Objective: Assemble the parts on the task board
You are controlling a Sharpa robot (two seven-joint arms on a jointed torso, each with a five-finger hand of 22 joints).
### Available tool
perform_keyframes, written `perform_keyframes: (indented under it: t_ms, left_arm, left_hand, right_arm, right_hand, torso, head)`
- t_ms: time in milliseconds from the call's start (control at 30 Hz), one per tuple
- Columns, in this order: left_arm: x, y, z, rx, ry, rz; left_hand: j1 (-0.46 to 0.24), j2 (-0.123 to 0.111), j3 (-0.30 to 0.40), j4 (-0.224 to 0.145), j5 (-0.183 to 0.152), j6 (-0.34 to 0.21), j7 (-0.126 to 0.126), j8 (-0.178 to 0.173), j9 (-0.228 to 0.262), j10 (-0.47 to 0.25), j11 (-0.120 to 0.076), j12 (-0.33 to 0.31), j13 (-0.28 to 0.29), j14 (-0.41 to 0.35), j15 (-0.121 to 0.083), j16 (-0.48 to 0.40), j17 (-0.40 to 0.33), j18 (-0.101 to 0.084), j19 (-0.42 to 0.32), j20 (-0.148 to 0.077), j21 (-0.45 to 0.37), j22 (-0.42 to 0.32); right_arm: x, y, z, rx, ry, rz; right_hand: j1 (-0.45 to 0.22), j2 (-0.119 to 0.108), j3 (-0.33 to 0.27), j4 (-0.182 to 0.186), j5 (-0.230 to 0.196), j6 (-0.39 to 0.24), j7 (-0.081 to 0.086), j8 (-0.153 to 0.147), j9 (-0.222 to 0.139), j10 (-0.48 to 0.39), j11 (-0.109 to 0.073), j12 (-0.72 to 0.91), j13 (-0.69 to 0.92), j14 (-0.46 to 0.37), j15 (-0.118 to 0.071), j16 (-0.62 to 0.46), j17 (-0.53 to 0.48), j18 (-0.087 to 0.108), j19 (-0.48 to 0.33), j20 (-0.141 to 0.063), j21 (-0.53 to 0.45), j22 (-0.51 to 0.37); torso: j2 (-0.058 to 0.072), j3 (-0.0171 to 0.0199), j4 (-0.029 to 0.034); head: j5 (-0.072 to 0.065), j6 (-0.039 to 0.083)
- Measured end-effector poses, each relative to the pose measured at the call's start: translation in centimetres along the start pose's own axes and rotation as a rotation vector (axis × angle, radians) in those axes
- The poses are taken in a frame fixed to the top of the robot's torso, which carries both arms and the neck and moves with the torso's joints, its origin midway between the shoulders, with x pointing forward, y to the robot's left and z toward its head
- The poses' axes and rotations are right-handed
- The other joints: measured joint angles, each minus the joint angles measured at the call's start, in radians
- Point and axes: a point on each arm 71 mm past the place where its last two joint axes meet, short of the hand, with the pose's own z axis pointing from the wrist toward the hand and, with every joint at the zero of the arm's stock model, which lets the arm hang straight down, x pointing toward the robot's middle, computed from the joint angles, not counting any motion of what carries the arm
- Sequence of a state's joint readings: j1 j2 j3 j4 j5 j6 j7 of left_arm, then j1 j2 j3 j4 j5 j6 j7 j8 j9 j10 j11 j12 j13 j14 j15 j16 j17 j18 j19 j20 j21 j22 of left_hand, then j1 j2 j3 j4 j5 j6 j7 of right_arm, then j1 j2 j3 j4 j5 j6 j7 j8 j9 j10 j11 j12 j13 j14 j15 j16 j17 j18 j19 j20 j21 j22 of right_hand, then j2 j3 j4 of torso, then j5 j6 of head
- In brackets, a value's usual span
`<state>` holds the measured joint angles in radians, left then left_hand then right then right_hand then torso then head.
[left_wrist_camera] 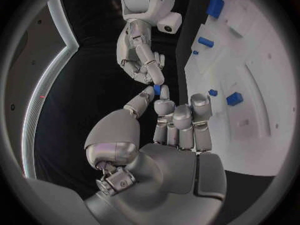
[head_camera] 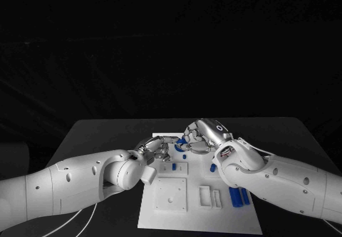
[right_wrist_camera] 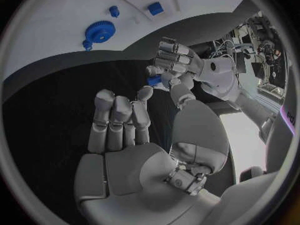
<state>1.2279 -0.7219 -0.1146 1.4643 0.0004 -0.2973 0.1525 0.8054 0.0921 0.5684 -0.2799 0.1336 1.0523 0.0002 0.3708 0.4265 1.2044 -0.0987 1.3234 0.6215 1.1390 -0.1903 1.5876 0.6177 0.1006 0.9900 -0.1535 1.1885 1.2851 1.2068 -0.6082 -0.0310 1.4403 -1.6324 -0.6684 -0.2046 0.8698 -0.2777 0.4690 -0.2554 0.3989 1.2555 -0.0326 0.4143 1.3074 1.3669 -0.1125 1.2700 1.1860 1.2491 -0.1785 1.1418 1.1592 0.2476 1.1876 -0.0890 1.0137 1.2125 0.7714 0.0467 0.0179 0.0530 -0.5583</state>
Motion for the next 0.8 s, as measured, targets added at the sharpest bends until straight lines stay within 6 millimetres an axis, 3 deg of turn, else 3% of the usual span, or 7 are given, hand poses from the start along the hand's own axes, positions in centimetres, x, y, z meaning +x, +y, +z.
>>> perform_keyframes:
  t_ms: [200, 400, 800]
  left_arm:
    - [-0.06, 0.01, 0.00, 0.000, 0.001, 0.000]
    - [-0.07, 0.03, 0.00, 0.000, 0.005, 0.001]
    - [-0.16, 0.06, -0.04, 0.002, 0.011, 0.015]
  left_hand:
    - [0.013, -0.010, 0.007, 0.001, -0.003, 0.000, 0.000, -0.005, 0.000, 0.002, -0.002, 0.000, 0.001, 0.000, 0.000, -0.004, 0.001, 0.000, 0.000, 0.000, 0.000, 0.000]
    - [0.036, -0.033, 0.014, -0.006, 0.047, 0.000, 0.000, -0.008, 0.001, 0.002, -0.002, 0.000, 0.003, 0.000, 0.000, -0.004, 0.002, 0.000, 0.000, 0.000, 0.000, 0.000]
    - [0.061, -0.052, 0.014, -0.007, 0.048, 0.003, -0.003, -0.017, 0.001, 0.002, -0.002, -0.004, 0.006, 0.002, -0.002, -0.004, 0.004, 0.000, 0.000, 0.000, 0.000, 0.000]
  right_arm:
    - [-0.04, -0.22, -0.05, 0.004, 0.000, -0.004]
    - [-0.05, -0.38, -0.11, 0.005, 0.000, -0.006]
    - [-0.12, -0.55, -0.08, 0.005, -0.001, -0.009]
  right_hand:
    - [0.000, 0.000, 0.003, 0.003, 0.000, 0.000, 0.000, 0.000, 0.000, 0.000, 0.000, 0.000, 0.002, 0.000, 0.000, 0.000, 0.000, 0.000, 0.000, 0.000, 0.000, 0.000]
    - [0.000, 0.000, 0.003, 0.003, 0.000, 0.000, 0.000, 0.000, 0.000, 0.000, 0.000, 0.000, 0.002, 0.000, 0.000, 0.000, 0.000, 0.000, 0.000, 0.000, 0.000, 0.000]
    - [0.000, 0.000, 0.003, 0.003, 0.000, 0.000, 0.000, 0.000, 0.000, 0.000, 0.000, 0.000, 0.002, 0.000, 0.000, 0.000, 0.001, 0.000, 0.000, 0.000, 0.000, 0.000]
  torso:
    - [0.000, 0.0002, 0.0004]
    - [0.000, 0.0002, 0.0010]
    - [0.000, -0.0002, 0.0008]
  head:
    - [0.000, -0.001]
    - [0.001, -0.001]
    - [0.001, -0.003]
